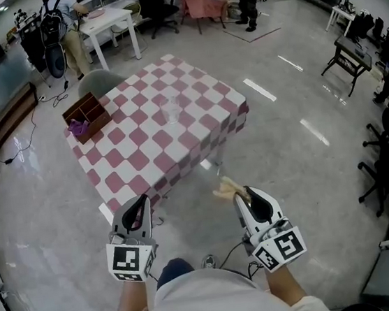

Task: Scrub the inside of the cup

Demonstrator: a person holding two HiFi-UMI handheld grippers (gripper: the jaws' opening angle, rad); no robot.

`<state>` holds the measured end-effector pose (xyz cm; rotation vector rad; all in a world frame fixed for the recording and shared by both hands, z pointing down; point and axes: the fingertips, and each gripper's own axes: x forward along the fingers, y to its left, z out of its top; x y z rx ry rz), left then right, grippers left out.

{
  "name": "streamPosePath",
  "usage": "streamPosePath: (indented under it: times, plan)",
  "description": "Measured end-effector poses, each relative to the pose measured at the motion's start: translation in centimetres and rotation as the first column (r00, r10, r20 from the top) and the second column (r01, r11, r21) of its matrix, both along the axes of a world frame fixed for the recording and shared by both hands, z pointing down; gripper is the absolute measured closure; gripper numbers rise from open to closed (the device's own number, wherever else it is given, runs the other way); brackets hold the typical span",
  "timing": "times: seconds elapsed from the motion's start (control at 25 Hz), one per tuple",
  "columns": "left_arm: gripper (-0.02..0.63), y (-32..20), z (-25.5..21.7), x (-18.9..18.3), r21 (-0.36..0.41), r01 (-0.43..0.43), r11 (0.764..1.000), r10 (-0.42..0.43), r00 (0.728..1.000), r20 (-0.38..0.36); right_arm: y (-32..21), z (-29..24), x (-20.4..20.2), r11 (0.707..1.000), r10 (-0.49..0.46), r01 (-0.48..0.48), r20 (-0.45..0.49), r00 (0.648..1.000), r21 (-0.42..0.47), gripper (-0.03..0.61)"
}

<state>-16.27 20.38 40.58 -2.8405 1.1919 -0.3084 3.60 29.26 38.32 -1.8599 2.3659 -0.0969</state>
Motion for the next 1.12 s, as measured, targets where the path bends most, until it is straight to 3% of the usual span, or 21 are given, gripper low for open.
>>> streamPosePath:
  times: [0.44,0.76,1.12]
  plan:
    - [0.580,-1.3,1.1,1.8,-0.024,0.013,1.000,-0.012,0.999,0.030,-2.0,1.4,1.6,0.999,-0.036,0.037,0.029,0.999,-0.023,0.478]
    - [0.580,-7.3,1.0,4.2,-0.028,-0.029,0.999,0.028,0.999,-0.018,-6.1,0.1,3.4,1.000,0.005,-0.005,-0.003,1.000,-0.012,0.477]
    - [0.581,-15.3,0.8,5.7,-0.024,-0.071,0.997,0.071,0.997,-0.029,-15.0,-0.4,3.6,1.000,0.003,-0.003,-0.011,1.000,-0.012,0.477]
